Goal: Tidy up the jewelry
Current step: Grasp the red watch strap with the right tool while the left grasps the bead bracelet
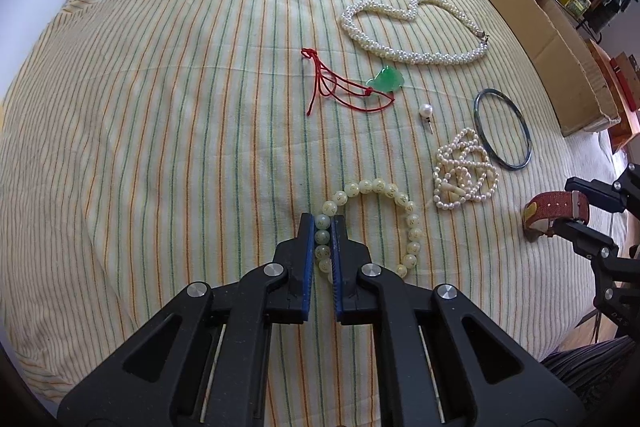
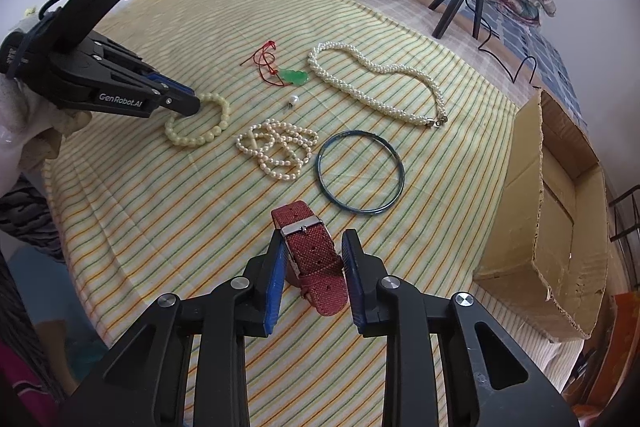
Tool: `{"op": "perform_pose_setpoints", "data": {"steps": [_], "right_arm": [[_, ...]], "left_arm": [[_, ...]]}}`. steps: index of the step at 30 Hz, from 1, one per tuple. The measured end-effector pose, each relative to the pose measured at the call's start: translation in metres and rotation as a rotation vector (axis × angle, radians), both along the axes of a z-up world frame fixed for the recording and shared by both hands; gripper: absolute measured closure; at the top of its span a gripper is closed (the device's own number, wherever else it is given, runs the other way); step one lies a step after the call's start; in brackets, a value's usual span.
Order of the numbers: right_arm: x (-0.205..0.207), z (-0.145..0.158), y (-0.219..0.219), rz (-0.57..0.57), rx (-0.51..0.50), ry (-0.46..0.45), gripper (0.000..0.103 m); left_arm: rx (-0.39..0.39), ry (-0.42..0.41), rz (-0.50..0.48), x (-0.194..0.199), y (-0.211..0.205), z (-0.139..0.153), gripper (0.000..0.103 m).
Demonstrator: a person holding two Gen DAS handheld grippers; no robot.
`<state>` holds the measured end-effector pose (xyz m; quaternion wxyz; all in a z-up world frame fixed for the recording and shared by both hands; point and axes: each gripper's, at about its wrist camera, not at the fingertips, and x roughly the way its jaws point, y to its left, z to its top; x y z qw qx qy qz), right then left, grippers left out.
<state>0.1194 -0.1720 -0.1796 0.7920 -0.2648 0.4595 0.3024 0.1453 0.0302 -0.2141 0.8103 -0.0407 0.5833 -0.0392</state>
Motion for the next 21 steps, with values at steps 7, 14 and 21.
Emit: {"op": "perform_pose_setpoints", "data": {"steps": [7,14,21], "right_arm": [[0.0,-0.007,0.002,0.003,-0.017,0.012,0.077],[0.005,0.004,-0.007,-0.022,0.068,0.045,0.085],[0.011,0.025,-0.014,-0.052,0.154,0.034,0.085]], "left_arm": [[0.024,-0.015,-0.018,0.001,-0.004,-0.003,0.097],[-0.015,-0.062,0.0,0.003,-0.005,0.011,0.098],[-0.056,-0.151,-0.007,-0.007,-0.01,0.044,0.098]]}}
